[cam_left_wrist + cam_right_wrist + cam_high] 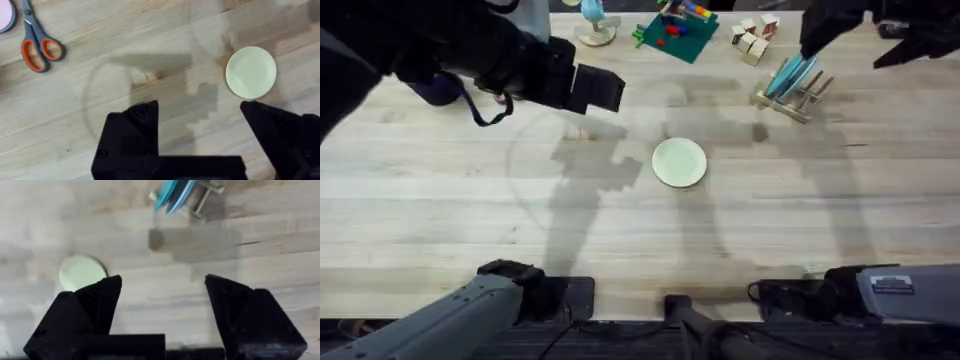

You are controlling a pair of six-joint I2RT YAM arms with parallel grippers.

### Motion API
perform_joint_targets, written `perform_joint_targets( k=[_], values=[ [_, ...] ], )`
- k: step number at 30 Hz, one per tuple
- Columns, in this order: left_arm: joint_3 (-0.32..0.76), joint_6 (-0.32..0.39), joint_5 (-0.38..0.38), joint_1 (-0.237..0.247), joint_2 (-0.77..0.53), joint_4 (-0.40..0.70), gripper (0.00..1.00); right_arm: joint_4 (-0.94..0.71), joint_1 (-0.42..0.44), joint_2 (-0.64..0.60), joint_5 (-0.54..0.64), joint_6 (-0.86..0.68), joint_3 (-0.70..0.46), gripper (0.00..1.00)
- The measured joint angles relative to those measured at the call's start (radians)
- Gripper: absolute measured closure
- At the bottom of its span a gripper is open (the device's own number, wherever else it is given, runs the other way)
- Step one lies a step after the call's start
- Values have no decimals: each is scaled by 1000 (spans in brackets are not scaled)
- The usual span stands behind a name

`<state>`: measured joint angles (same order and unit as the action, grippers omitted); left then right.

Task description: Pick up the plates from the table one by one and place each into a slot on the dish rack.

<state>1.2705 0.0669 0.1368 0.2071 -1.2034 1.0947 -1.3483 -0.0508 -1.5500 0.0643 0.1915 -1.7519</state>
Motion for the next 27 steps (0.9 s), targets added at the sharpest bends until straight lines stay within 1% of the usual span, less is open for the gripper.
perform_joint_targets(
  k=[5,8,14,15,16,17,18,20,21,23,24,27],
  values=[
    [0,0,0,0,0,17,7,-69,-68,42,-13,-32,1,5],
    [0,0,0,0,0,21,7,-40,-101,74,-32,-32,49,5],
    [0,0,4,0,0,21,7,79,-153,190,-57,6,317,5],
    [0,0,18,0,0,21,8,121,-156,238,-88,22,420,5],
    [0,0,23,0,0,21,7,133,-156,252,-99,25,443,5],
    [0,-4,28,0,0,23,48,151,-156,265,-114,25,462,5],
    [0,-5,34,0,0,25,150,163,-156,274,-125,25,473,5],
    [0,-6,51,0,0,31,451,177,-156,284,-146,25,485,5],
    [0,-7,60,0,0,34,624,180,-156,285,-156,25,486,5],
    [0,-5,84,0,0,40,901,183,-156,285,-166,25,487,5],
    [0,-6,106,0,0,39,945,182,-156,285,-170,25,487,5],
    [0,-7,175,0,0,40,956,182,-156,285,-178,24,487,5]
  ],
)
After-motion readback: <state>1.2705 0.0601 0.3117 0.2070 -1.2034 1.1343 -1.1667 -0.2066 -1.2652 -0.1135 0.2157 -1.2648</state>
